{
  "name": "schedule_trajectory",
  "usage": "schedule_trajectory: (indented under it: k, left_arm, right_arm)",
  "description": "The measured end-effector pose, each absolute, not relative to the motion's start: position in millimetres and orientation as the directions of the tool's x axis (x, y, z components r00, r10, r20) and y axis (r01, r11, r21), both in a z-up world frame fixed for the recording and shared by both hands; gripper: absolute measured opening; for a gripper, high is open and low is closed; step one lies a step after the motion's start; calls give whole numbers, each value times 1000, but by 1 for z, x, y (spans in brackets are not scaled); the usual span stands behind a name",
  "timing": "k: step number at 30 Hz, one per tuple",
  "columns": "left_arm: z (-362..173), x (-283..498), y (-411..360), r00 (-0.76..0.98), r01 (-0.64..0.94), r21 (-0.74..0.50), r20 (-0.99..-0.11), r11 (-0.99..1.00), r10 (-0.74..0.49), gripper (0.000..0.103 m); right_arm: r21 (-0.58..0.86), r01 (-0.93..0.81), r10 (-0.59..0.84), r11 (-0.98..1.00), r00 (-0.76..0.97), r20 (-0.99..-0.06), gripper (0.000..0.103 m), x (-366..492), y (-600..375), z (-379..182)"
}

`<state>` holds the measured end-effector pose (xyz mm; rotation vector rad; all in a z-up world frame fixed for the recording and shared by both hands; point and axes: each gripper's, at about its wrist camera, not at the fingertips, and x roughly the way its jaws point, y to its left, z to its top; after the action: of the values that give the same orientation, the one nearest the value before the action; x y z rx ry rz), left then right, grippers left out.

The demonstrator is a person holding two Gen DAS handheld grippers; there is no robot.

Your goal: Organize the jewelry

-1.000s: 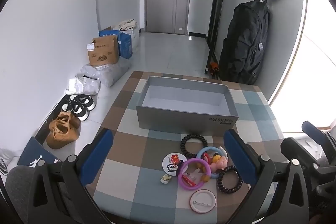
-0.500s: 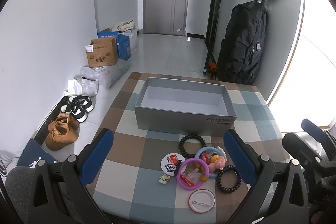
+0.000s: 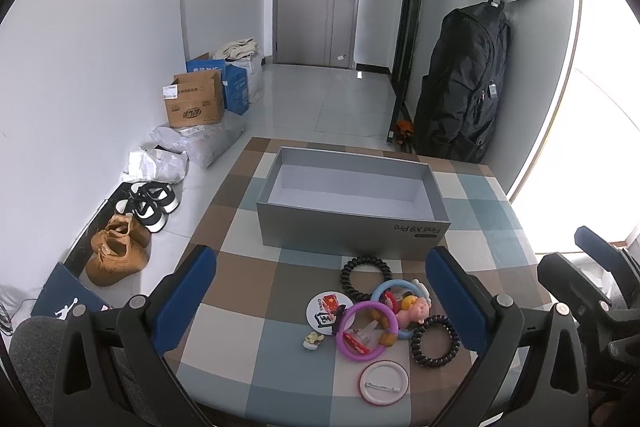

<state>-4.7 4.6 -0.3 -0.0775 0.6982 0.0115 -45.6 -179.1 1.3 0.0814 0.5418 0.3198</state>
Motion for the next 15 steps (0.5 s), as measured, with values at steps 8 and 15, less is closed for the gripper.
schedule_trajectory:
  k: [8, 15]
  left_arm:
    - [-2, -3, 7, 760, -37, -77, -649, 996, -22, 102]
    - [-3, -2, 7, 759, -36, -81, -651, 996, -25, 102]
  right_arm:
    - [151, -281, 318, 948, 810, -493, 103, -46, -178, 2]
    - [150, -282, 319, 948, 810, -493, 103, -46, -178, 2]
